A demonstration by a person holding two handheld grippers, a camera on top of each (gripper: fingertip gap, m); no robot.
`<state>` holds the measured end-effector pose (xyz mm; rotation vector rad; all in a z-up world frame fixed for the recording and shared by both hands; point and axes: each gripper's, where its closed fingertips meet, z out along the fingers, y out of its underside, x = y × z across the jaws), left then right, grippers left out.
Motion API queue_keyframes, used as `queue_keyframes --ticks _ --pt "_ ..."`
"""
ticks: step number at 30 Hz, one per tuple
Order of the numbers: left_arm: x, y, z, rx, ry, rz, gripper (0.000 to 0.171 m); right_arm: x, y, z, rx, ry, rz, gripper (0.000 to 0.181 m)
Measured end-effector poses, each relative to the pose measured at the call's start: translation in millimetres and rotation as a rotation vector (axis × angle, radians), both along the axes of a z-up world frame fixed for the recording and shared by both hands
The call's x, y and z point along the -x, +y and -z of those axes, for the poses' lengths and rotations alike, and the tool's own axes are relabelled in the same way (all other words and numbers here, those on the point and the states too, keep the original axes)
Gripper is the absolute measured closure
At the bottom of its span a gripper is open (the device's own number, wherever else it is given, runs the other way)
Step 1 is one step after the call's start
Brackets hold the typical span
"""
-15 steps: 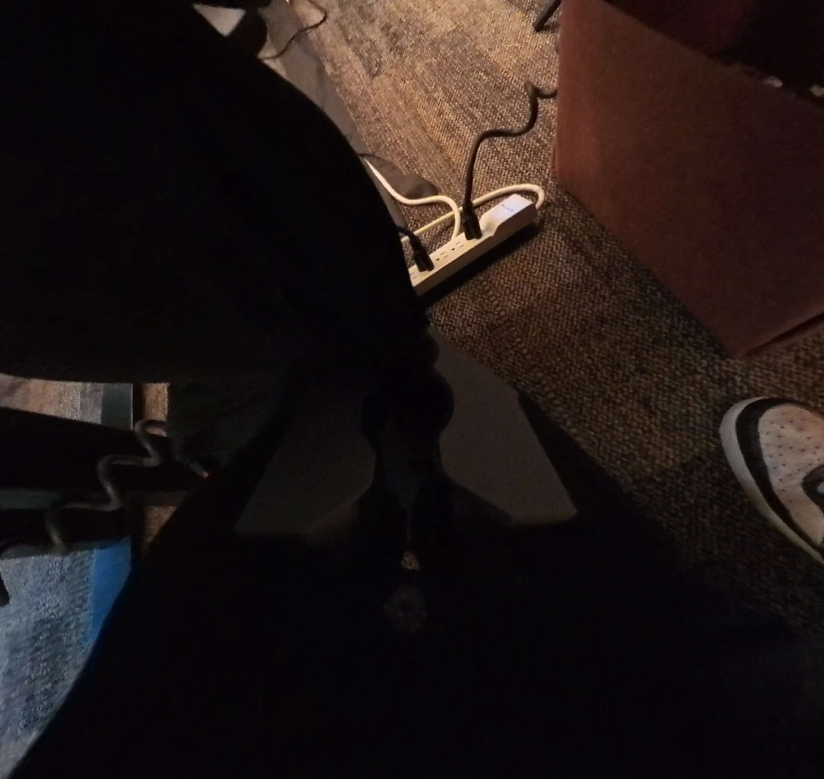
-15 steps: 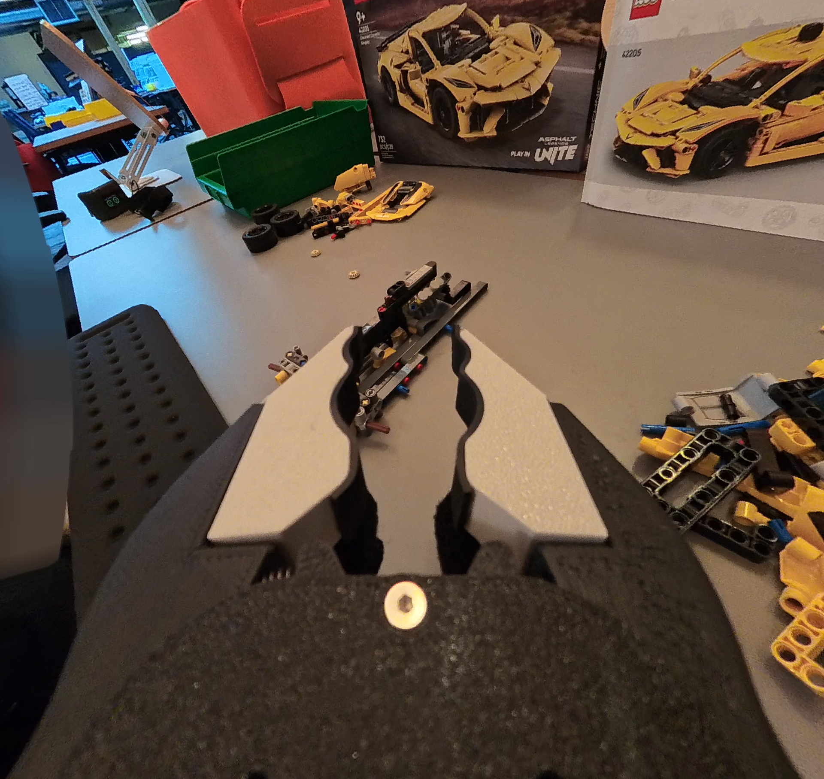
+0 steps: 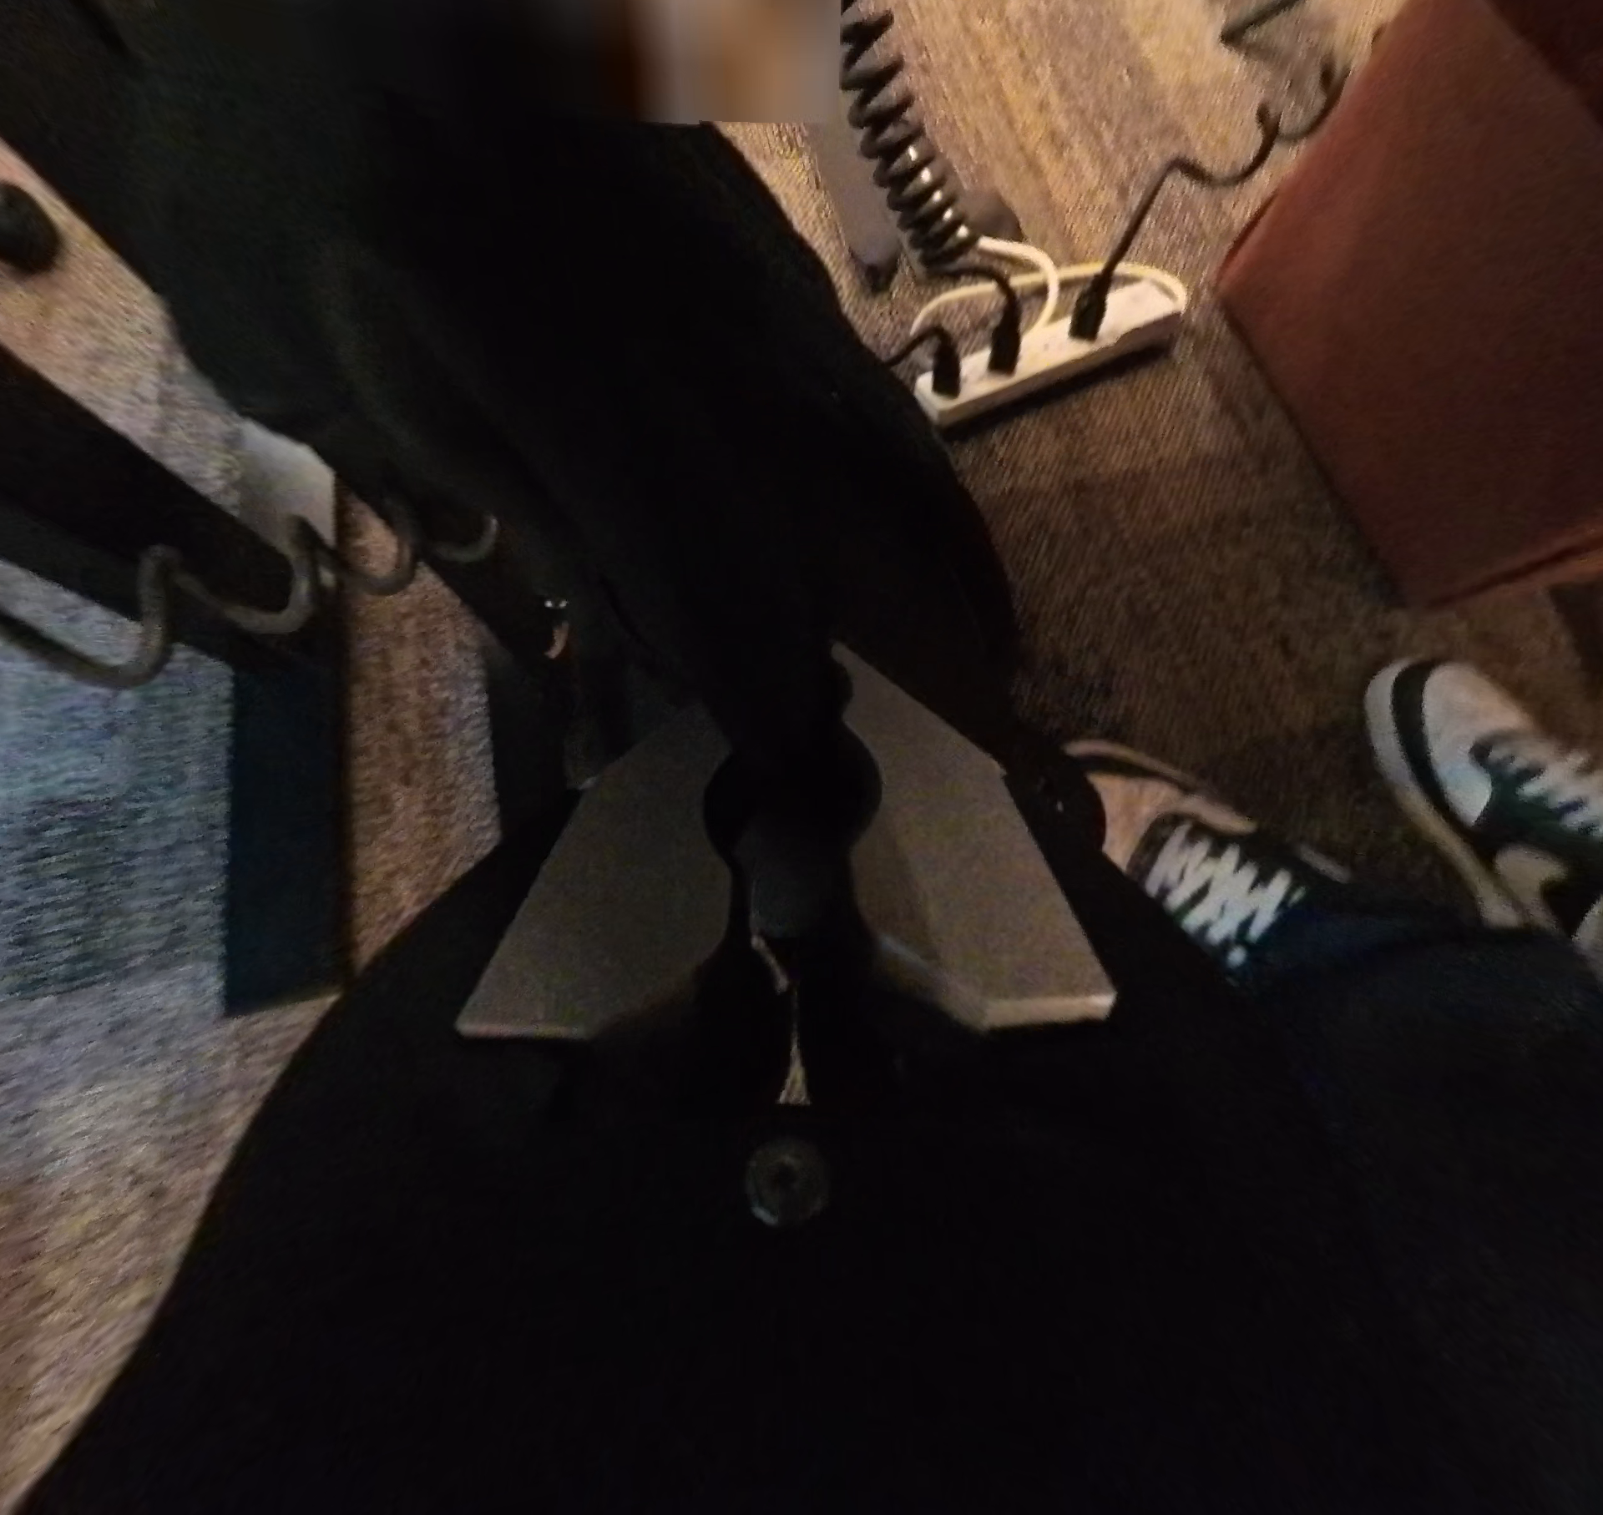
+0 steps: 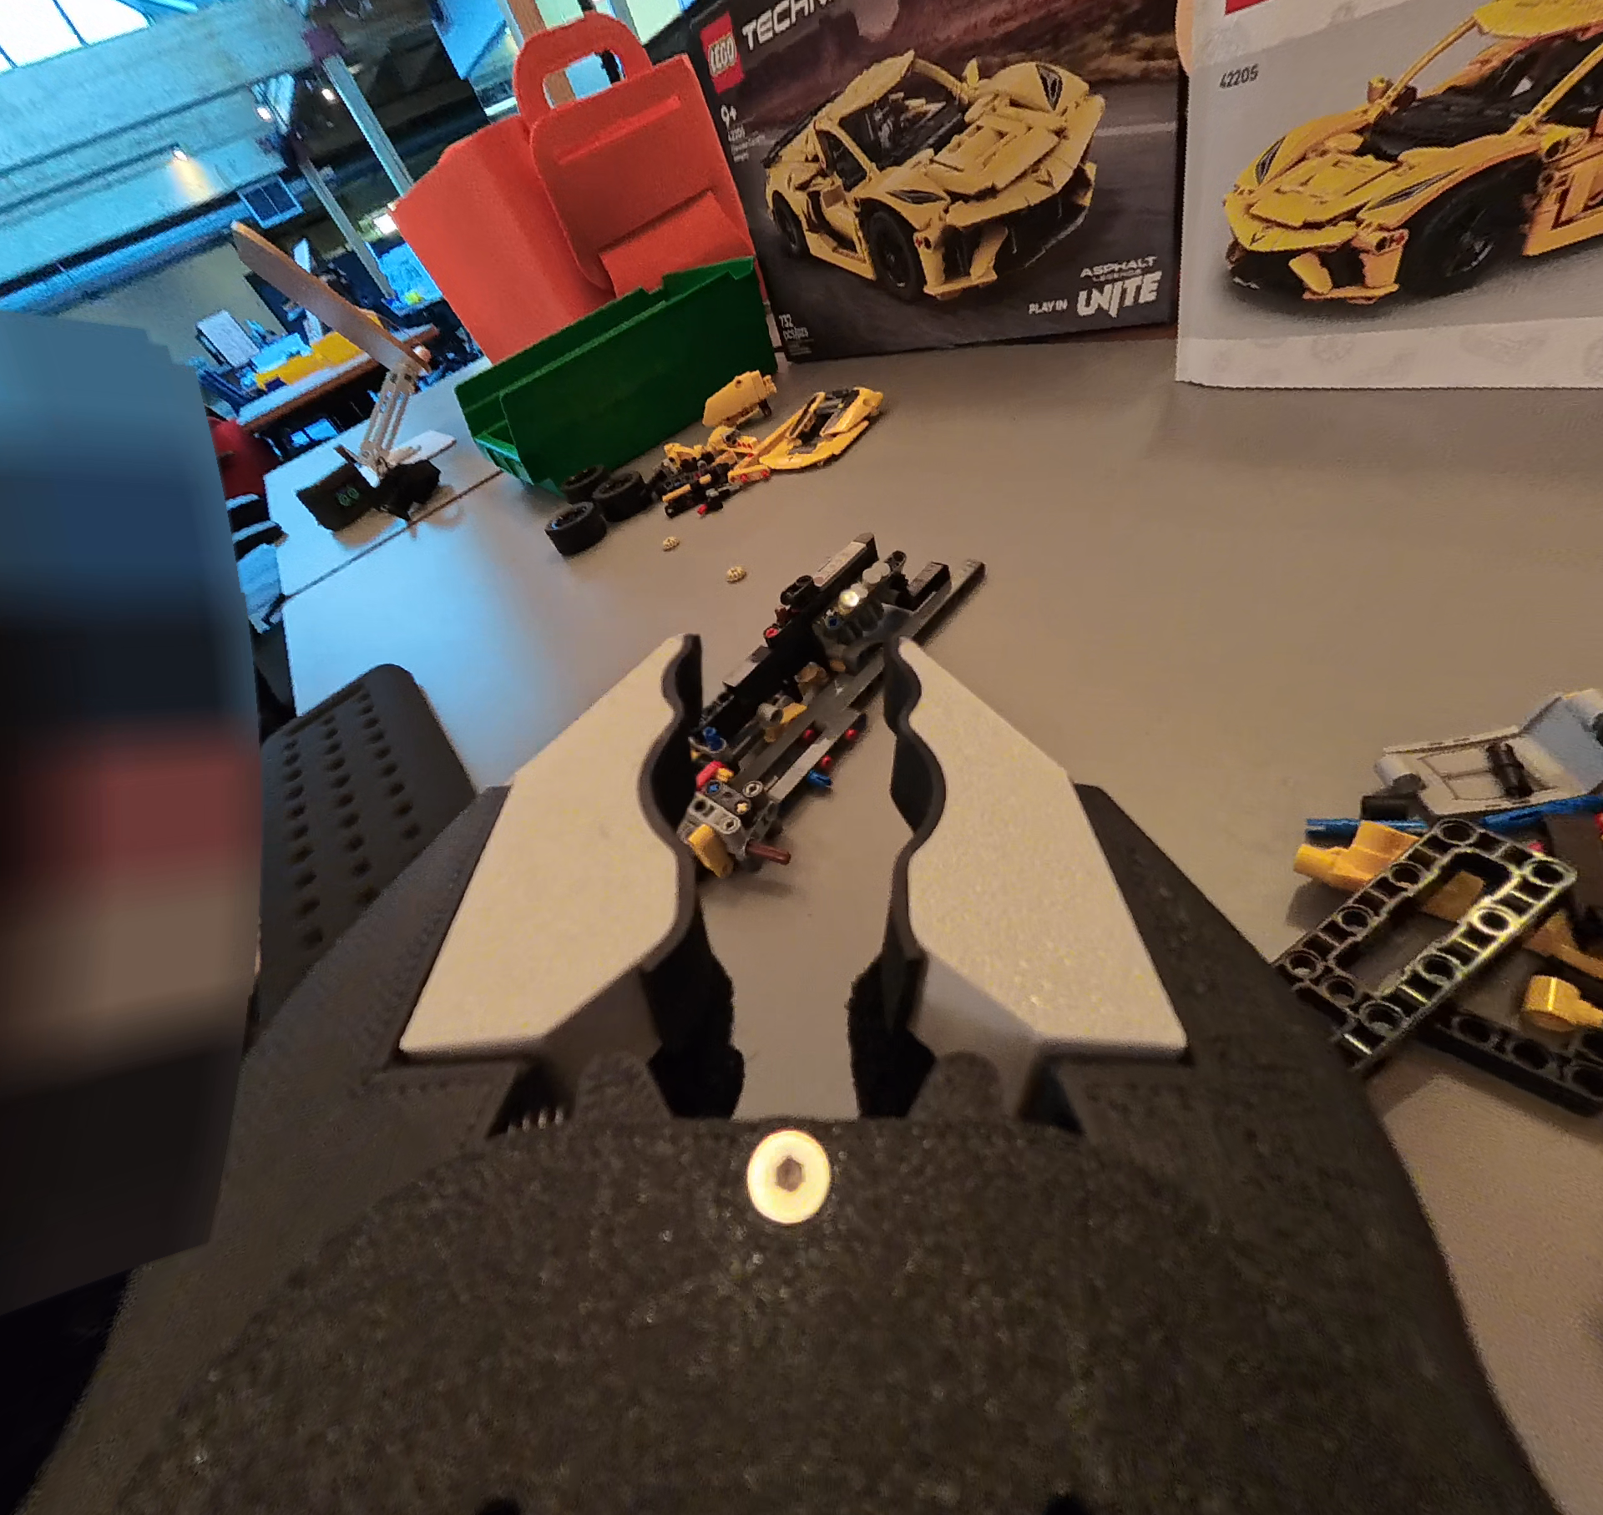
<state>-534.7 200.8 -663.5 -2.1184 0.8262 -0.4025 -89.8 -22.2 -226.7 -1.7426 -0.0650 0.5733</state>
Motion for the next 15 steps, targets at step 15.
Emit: queue_keyframes --ticks 15 --pt "218 -221 2 0.124 0.129 -0.212 0.162 -4 -7 -14 -0.042 0.237 -0.065 0.136"
